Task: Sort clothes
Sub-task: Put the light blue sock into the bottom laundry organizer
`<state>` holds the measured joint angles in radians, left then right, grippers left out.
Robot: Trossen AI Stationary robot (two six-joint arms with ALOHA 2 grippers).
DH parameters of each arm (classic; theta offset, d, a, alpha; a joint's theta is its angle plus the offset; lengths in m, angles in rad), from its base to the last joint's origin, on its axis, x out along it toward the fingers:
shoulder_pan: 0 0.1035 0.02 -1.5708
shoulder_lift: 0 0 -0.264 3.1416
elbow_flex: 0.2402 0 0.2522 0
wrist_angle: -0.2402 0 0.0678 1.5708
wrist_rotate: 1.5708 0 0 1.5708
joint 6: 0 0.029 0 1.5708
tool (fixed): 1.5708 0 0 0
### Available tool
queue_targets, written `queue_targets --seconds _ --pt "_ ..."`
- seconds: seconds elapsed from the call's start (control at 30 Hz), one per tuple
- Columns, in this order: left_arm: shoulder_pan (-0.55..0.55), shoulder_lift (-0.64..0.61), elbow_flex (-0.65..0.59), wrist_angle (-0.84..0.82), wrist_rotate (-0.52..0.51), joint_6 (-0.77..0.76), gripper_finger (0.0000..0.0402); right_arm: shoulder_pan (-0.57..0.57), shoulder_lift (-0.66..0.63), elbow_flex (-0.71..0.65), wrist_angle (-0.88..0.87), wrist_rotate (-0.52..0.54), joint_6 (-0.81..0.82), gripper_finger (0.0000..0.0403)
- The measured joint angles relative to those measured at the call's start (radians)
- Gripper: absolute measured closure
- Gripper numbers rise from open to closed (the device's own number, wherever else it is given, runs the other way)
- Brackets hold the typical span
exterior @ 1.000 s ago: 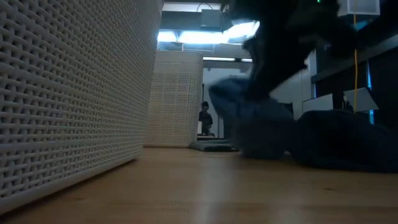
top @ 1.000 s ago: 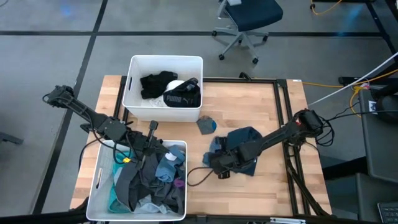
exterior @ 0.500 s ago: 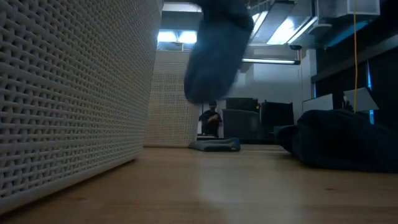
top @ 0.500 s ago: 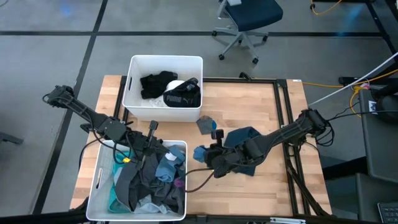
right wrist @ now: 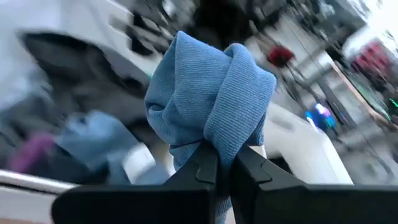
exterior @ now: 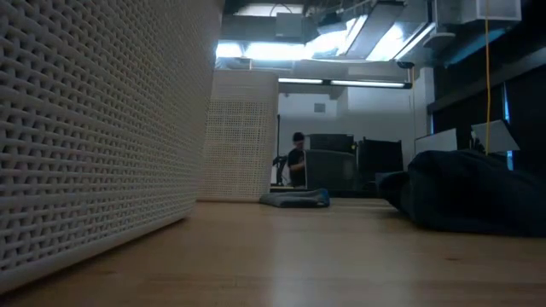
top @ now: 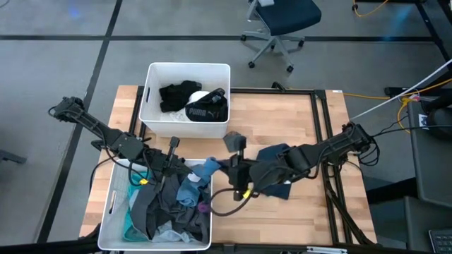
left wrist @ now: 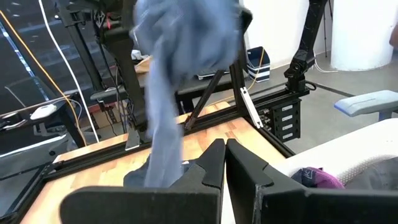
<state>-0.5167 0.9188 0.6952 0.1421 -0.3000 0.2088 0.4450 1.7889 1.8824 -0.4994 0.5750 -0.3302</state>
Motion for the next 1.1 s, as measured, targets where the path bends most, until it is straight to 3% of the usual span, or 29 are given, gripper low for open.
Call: queue_targets --seconds 0.3,0.7,0.83,1.1 --pt "0.000 0.000 0.000 0.002 0.000 0.000 0.0396 0.000 0.042 0.000 0.177 -0.301 -0.089 0.0382" --pt "0.000 0.000 0.000 0.004 0.000 0.000 0.0396 -0.022 0.201 -0.001 0.212 -0.304 -0.089 0.0367" --pt "0.000 0.000 0.000 0.003 0.000 0.000 0.0396 -0.029 0.243 -0.001 0.239 -0.303 -0.044 0.0335" --pt "0.000 0.000 0.000 0.000 0.000 0.000 0.0396 -0.039 0.241 -0.001 0.194 -0.282 0.005 0.0219"
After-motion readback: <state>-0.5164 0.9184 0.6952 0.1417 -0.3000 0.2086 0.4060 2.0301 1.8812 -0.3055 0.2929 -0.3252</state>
